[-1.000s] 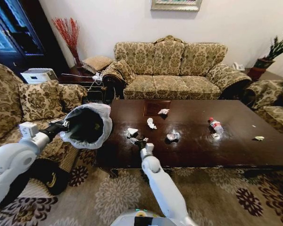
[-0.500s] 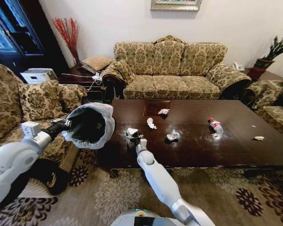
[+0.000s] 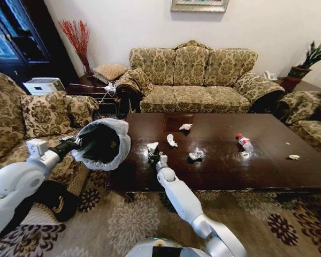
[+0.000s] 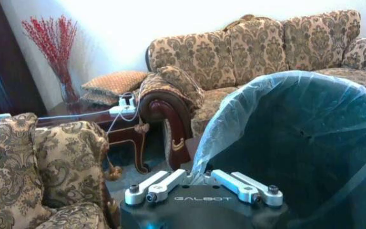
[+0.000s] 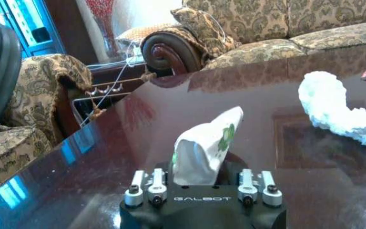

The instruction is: Move to the front of the table and place the trash on the table into the trash bin.

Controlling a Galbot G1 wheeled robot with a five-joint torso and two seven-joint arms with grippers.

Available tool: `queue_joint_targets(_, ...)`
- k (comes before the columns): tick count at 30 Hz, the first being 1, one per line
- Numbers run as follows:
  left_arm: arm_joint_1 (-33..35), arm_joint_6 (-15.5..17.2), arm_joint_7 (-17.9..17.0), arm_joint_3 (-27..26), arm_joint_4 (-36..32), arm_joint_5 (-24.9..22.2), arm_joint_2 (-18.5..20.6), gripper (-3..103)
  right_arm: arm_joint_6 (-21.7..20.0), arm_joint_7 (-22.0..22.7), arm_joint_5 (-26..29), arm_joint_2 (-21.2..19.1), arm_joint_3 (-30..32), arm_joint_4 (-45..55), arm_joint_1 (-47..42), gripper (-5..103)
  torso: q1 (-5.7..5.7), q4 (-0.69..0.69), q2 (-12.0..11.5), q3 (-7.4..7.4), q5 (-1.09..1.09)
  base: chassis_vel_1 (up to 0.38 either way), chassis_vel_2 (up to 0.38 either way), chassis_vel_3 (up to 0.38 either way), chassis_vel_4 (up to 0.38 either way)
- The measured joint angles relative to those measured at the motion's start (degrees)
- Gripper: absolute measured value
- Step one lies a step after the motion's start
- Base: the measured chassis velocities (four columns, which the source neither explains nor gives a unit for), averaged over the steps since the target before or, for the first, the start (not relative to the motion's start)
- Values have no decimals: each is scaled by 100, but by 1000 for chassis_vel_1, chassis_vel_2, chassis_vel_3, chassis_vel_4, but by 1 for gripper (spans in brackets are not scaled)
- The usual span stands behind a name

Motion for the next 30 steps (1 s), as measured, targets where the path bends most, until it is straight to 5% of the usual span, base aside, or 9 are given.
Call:
queue_joint_targets(3, 9, -2, 0, 0, -5, 2, -11, 2, 7, -11, -3, -1, 15, -2, -3, 49, 0, 0, 0, 0, 0, 0, 0, 0, 0)
queue_joint_targets(6, 98, -24, 21, -15, -44, 17, 21, 2, 19, -34, -87, -6, 118, 89, -65, 23, 0, 0, 0, 0, 0, 0, 0, 0, 0)
queue_joint_targets(15, 80, 66, -67, -4, -47, -159, 246, 2, 95, -39, -147, -11, 175, 945, -485, 3, 0, 0, 0, 0, -2, 0, 0, 0, 0)
queue_joint_targets(21, 64, 302, -214, -140, 192, -712, 761, 2, 427, -184, -584, -67, 378, 2397, -1178, 1, 0, 5, 0, -1, 2, 0, 0, 0, 0)
queue_joint_targets(23, -81, 369, -321, -15, 478, -1130, 1216, 2, 505, -221, -674, -360, 711, 3580, -1636, 1, -1, -1, 1, -1, 1, 0, 0, 0, 0)
queue_joint_targets(30, -201, 490, -617, 336, 612, -1631, 1626, 2, 693, -748, -228, -1070, 734, 5645, -1923, 1, 0, -2, 0, -1, 1, 0, 0, 0, 0)
